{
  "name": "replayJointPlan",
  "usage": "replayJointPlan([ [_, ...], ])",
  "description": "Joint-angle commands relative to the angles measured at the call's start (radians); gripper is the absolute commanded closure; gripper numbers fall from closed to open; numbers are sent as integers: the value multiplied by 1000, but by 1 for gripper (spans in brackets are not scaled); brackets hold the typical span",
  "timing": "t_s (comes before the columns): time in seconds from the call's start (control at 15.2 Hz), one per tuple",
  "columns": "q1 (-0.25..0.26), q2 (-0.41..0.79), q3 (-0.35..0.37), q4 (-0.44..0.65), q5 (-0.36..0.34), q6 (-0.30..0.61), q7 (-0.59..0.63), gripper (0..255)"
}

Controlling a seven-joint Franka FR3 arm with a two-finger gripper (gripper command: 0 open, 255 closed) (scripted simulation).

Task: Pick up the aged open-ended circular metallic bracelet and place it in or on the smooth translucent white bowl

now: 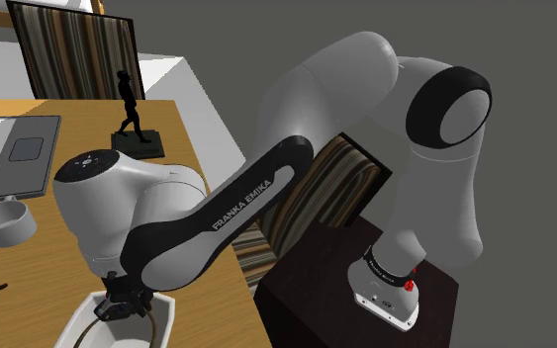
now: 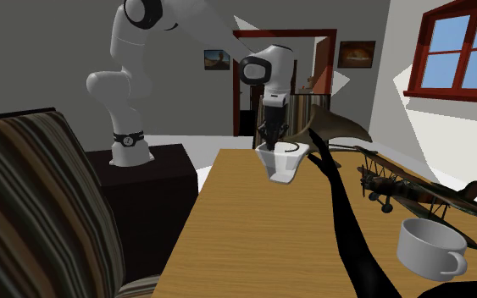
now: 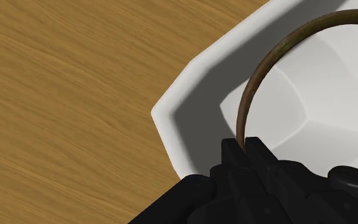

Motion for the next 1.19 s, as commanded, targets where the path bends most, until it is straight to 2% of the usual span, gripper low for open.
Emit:
replayJointPlan([
  [0.0, 0, 0, 0, 0, 0, 0, 0, 0],
  [0.33, 0, 0, 0, 0, 0, 0, 0, 0],
  [0.59, -14, -60, 11, 49, 21, -106, -14, 0],
  [1.12, -14, -60, 11, 49, 22, -106, -14, 0],
])
